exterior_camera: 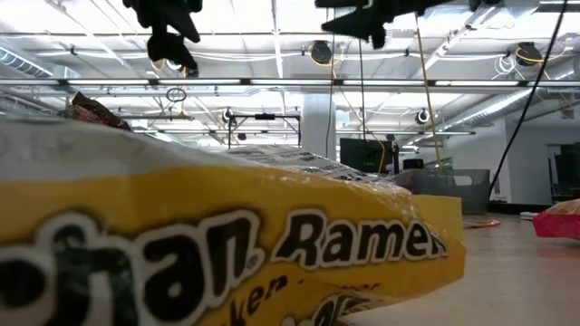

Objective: Pick & Place Food Item
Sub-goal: Put the blue noodle pack into the left black bin

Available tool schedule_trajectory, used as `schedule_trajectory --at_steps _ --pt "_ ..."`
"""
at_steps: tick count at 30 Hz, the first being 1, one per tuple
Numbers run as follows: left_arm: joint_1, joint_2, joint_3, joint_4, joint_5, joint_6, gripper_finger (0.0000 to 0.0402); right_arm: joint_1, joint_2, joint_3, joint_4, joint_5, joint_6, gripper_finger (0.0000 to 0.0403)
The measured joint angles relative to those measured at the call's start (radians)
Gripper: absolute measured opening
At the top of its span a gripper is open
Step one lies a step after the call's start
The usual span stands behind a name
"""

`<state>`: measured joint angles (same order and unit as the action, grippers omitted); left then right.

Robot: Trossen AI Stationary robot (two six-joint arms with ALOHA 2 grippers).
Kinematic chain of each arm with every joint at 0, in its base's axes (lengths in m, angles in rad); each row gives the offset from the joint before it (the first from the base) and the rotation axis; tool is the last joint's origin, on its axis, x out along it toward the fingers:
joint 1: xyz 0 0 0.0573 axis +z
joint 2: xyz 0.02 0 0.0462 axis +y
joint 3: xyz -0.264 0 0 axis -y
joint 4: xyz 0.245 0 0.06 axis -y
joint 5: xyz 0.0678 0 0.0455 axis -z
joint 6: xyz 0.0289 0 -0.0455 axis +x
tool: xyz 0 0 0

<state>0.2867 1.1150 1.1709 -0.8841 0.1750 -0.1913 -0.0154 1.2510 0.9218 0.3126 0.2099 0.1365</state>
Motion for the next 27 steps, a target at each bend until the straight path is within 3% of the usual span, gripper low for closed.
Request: schedule_trajectory --at_steps 12,20,27 --pt "-0.1 -0.003 -0.044 -0.189 -0.046 -0.095 0.0298 0.053 0.206 0.0 0.161 -0.006 0.225 0.0254" --pt "-0.112 -0.003 -0.185 -0.088 0.034 -0.144 0.0298 0.058 0.211 0.0 0.102 -0.084 0.244 0.0254" --pt "-0.108 -0.003 -0.255 0.01 0.02 -0.129 0.0298 0.071 0.211 0.0 0.093 -0.083 0.265 0.0253"
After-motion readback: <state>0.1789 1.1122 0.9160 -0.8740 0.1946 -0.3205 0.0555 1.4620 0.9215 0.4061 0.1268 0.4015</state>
